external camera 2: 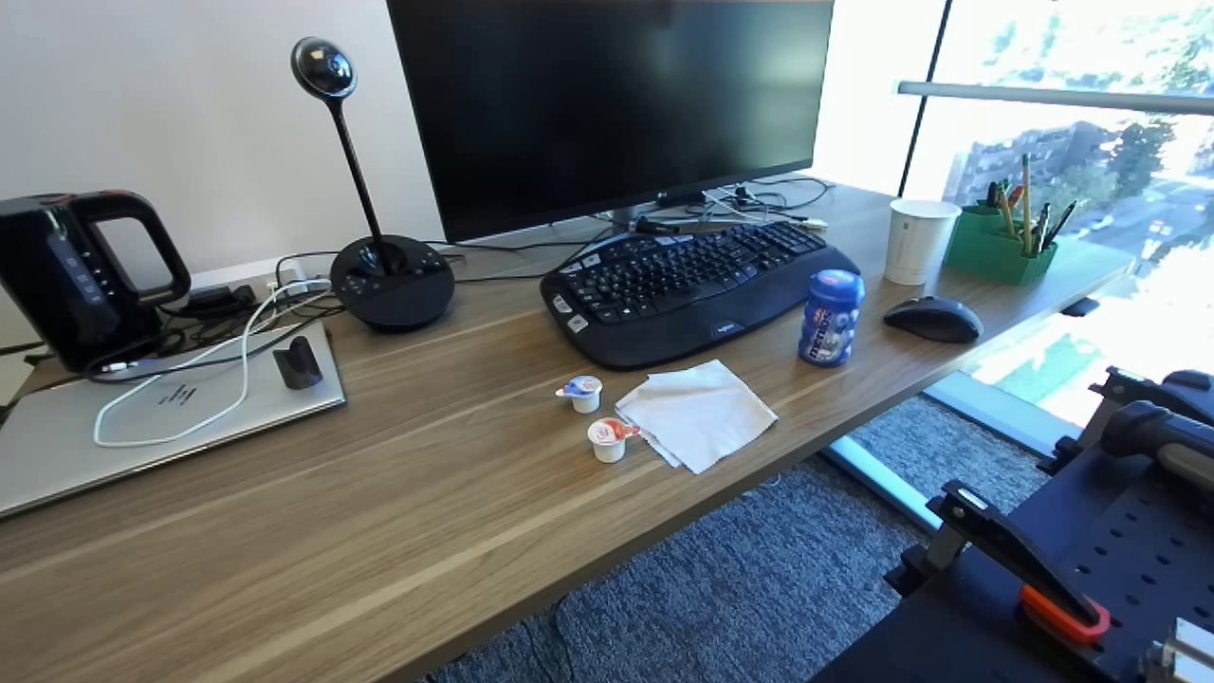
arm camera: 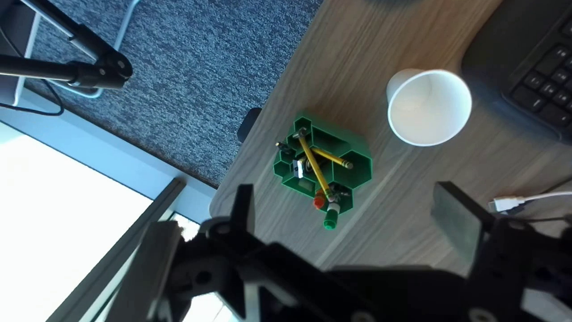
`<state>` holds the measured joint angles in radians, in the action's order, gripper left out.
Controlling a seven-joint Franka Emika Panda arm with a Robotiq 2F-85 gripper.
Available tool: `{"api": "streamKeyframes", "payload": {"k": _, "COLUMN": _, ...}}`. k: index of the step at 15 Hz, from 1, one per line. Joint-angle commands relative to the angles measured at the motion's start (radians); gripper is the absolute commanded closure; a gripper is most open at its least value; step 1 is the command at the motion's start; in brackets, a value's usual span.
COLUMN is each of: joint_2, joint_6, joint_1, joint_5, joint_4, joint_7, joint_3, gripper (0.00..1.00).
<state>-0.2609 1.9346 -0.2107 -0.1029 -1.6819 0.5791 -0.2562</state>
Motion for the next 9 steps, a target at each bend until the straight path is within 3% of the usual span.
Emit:
{"api": "streamKeyframes", "payload": {"k": 1, "joint_2": -0.067, "joint_6": -0.055, "joint_1": -0.026, "joint_5": 0.056, "joint_4": 0.099, "joint_7": 0.027, "joint_3": -0.022, "gripper": 0.0}}
{"api": "streamKeyframes", "payload": {"k": 6, "joint_2": -0.109, "joint_6": -0.06, "joint_1": -0.084, "joint_5": 0.193, "joint_4": 0.157, "joint_7": -0.071, "joint_3": -0.014, "gripper": 0.0}}
{"api": "streamKeyframes", "payload": {"k": 9, "joint_2": -0.124, "joint_6": -0.128, "joint_1": -0.129, "joint_5": 0.317, "joint_4": 0.186, "joint_7": -0.249, "joint_3": 0.009, "gripper": 0.0}}
